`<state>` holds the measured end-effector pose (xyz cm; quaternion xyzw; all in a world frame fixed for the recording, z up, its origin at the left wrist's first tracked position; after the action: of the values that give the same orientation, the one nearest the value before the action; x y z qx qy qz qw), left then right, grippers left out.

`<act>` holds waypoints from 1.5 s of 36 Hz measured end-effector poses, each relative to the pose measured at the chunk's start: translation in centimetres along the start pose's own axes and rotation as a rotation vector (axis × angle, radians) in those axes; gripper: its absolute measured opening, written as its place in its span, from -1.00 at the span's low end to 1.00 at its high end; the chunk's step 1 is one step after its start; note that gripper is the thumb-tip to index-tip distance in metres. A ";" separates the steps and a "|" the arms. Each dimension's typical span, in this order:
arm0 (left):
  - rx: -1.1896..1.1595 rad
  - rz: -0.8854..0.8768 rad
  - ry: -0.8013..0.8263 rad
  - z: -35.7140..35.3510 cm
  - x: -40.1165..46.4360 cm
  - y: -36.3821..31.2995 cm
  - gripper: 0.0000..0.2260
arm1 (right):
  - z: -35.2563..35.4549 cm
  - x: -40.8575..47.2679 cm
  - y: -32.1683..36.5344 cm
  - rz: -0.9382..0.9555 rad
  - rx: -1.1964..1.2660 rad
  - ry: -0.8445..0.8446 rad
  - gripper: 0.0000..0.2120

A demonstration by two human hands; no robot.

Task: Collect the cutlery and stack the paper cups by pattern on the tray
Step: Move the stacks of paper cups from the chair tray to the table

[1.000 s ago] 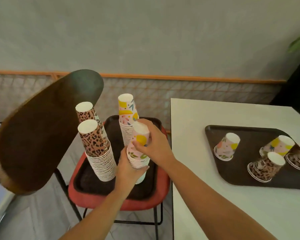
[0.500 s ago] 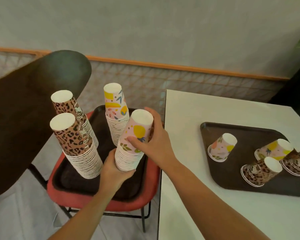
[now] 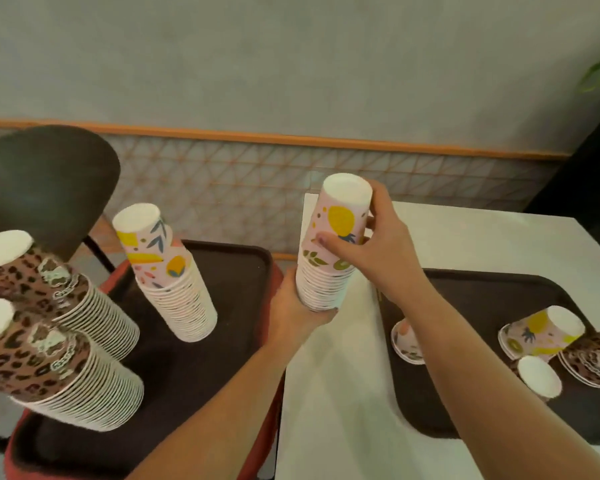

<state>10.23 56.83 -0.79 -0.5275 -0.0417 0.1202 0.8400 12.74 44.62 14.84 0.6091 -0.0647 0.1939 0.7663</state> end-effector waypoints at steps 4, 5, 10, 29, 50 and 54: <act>-0.044 0.015 0.004 -3.5 2.6 0.5 -0.37 | 1.7 1.9 -3.2 -0.036 -0.059 0.026 -0.40; -0.048 0.017 0.008 -4.4 3.1 0.6 -0.37 | 2.0 2.3 -4.0 -0.043 -0.067 0.033 -0.41; -0.045 0.031 0.010 -7.5 5.1 1.6 -0.31 | 2.9 3.6 -7.3 -0.070 -0.096 0.077 -0.39; 0.130 0.053 0.029 -8.5 5.6 3.3 -0.07 | 4.1 3.6 -8.6 -0.023 -0.121 -0.001 -0.15; 0.526 -0.348 -0.507 14.0 -14.4 1.3 -0.59 | -9.1 -6.1 5.8 0.316 -0.018 0.001 -0.48; 0.512 -0.304 -0.657 19.9 -16.6 2.2 -0.53 | -14.8 -7.5 7.7 0.299 0.028 0.056 -0.50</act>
<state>-10.10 71.09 6.89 -0.2243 -0.3525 0.1629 0.8938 0.90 58.59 15.62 0.5976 -0.1307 0.3235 0.7219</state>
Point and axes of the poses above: each hand's wrist, its own x-axis towards the middle knuckle, its own z-axis out of the back of the hand, y = z × x, the point moved 8 cm from there along x, towards the middle knuckle, and after that the axes turned 11 degrees about x, right-handed, at the moved point
